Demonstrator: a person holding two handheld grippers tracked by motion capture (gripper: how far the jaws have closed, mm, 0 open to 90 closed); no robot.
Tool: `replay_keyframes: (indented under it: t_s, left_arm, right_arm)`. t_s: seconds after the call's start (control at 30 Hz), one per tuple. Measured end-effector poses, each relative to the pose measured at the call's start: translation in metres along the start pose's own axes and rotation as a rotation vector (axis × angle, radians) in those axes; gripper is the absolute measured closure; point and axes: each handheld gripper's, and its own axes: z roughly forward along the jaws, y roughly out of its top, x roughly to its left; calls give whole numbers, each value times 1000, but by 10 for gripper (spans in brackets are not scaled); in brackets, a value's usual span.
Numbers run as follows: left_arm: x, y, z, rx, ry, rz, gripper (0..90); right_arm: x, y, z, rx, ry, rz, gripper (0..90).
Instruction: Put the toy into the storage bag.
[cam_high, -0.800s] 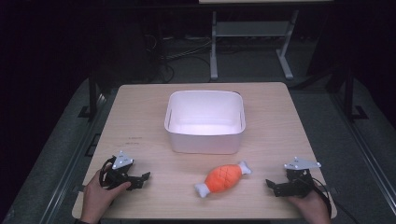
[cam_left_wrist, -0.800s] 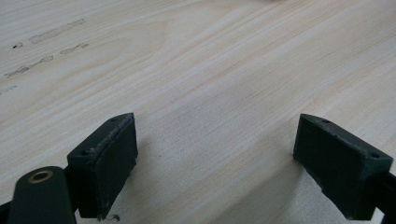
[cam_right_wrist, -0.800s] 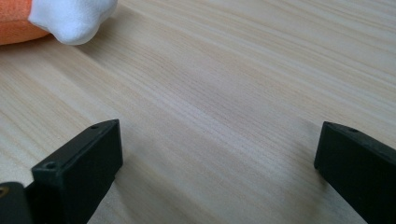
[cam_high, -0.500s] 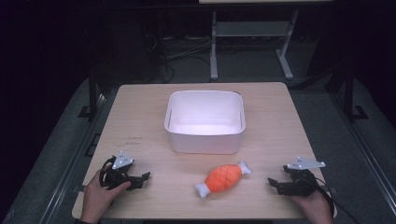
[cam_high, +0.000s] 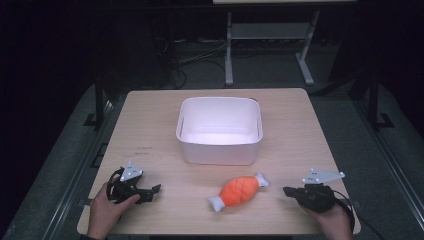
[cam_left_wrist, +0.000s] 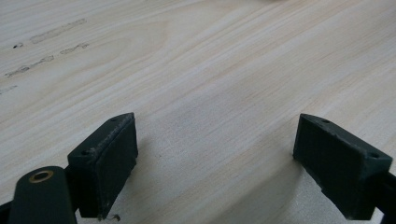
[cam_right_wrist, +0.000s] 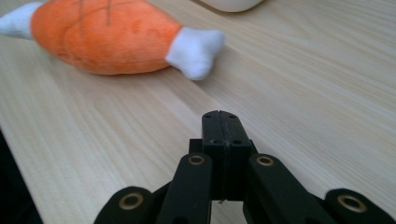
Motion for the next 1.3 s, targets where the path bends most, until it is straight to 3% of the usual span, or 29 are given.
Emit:
replay_keyframes:
  t_s: [0.27,0.63,1.3]
  left_arm:
    - [0,0,0,-1,0,-1,130]
    - [0,0,0,-1,0,0,130]
    - [0,0,0,-1,0,-1,130]
  right_arm:
    - [10,9,12,5,41,-26,897]
    - [15,25,43,52,72,-78,897]
    - [6,42,59,68,36,-117,897]
